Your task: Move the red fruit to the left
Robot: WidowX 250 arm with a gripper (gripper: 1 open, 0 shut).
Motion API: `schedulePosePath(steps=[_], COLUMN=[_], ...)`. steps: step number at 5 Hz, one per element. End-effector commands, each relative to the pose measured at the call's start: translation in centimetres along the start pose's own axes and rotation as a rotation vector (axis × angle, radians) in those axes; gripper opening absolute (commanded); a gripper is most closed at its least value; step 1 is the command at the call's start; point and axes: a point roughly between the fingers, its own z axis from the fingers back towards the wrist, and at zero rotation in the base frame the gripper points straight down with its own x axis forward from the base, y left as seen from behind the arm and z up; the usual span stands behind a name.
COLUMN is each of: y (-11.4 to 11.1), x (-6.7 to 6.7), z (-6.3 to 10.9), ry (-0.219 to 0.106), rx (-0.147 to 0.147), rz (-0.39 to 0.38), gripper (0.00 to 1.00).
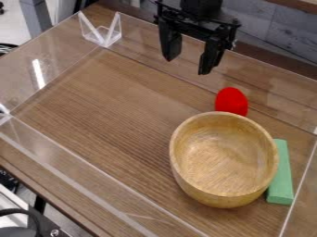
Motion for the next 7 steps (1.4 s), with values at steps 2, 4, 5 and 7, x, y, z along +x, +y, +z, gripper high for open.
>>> schedulePosePath(steps=[2,4,5,7], y=[-2.5,-5.7,-5.3,-4.4], x=[1.2,4.8,5.3,6.6], z=[-3.2,-3.6,-3.7,-3.6], ry=[-0.003,-0.062,-0.082,-0.116], rx=[-0.05,-0.104,-0.106,-0.099], rz=[0.202,0.207,0.282,0.405], gripper=[1.0,1.0,1.0,1.0])
